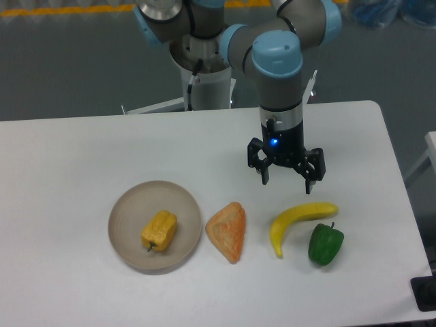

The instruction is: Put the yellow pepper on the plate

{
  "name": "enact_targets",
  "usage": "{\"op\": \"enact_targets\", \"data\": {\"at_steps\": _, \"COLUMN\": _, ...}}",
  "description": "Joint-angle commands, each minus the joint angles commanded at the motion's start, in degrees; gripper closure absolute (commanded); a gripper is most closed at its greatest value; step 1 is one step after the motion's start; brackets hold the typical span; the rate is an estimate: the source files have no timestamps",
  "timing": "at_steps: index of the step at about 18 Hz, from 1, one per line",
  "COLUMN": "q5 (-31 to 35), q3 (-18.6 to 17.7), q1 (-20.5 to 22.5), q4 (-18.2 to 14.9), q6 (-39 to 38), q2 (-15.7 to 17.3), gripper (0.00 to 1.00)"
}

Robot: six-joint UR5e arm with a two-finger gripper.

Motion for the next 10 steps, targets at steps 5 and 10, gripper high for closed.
{"op": "enact_targets", "data": {"at_steps": 5, "q5": 0.9, "q3": 1.1, "q1": 0.1, "q4": 0.1, "q6": 1.1, "q2": -0.3, "gripper": 0.00}}
{"op": "enact_targets", "data": {"at_steps": 10, "q5": 1.1, "q3": 1.4, "q1": 0.0, "q4": 0.1, "q6": 0.9, "q2": -0.4, "gripper": 0.00}}
